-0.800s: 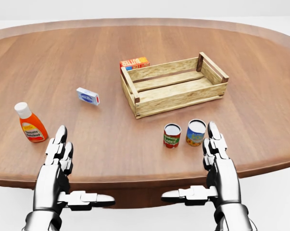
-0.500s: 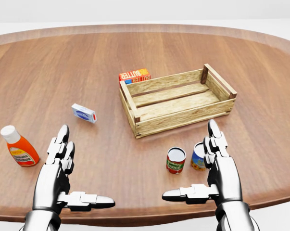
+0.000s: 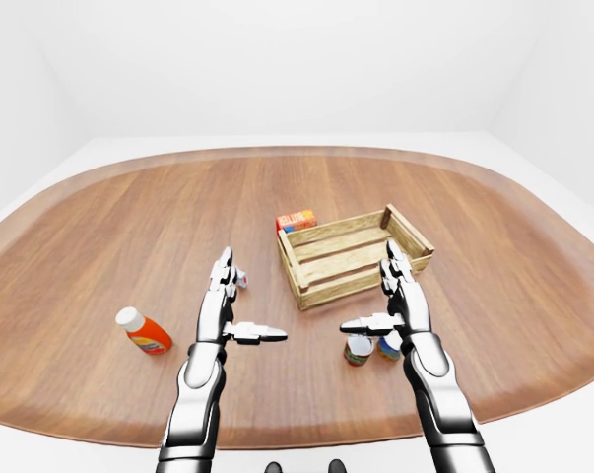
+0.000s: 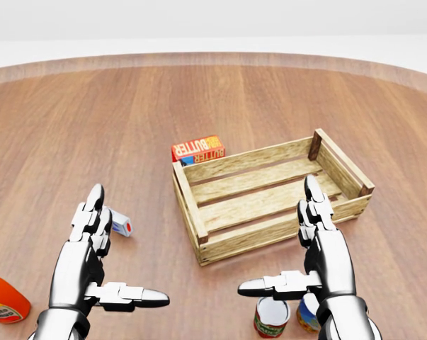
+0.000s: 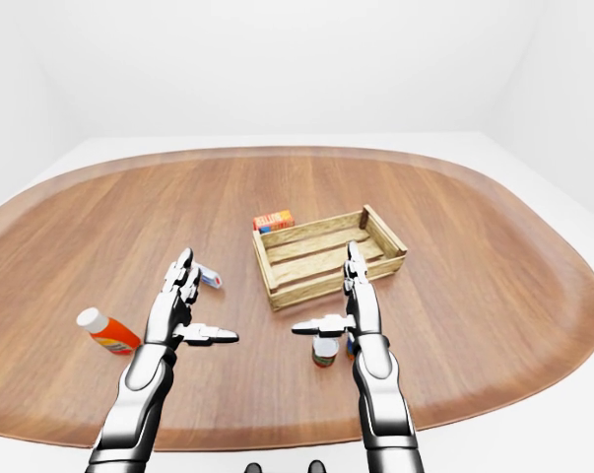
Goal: Pick up the tomato sauce, and put it in the wooden tray.
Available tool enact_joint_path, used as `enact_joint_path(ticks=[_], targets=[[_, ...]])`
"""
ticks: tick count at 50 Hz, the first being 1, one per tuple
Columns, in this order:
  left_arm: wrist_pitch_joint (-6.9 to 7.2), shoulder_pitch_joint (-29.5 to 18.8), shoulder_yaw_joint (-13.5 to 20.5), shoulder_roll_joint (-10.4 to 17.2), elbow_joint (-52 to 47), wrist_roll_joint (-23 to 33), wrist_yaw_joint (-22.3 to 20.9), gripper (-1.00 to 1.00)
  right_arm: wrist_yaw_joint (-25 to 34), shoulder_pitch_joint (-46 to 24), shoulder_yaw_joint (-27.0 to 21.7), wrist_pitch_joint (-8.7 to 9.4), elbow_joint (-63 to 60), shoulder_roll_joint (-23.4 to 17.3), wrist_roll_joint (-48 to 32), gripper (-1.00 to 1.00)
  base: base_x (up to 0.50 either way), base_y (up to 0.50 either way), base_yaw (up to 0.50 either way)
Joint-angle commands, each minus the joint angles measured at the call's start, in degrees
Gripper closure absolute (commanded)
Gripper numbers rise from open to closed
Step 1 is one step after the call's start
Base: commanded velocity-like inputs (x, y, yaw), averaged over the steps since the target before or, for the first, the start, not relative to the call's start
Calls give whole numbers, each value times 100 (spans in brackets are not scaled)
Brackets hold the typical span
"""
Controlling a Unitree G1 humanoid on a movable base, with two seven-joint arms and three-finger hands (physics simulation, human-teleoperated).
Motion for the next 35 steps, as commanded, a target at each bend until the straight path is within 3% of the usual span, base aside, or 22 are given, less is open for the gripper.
enact_joint_path(ticks=[1,25,33,35], targets=[[12,9,-3,-1,-14,-3,-26,-100,34,32,15,-18,-38,5,24,-100,50,0,0],[21,9,-12,-1,-24,-11,-61,-100,25,72,44,40,-111,17,12,-100,50,0,0],[16,12,-7,-1,-20,-15,-66,-100,18,73,69,-5,-57,18,-60,-100,50,0,0],[20,14,-11,-2,-23,-12,-65,-100,16,111,70,-203,-74,36,-51,-100,50,0,0]])
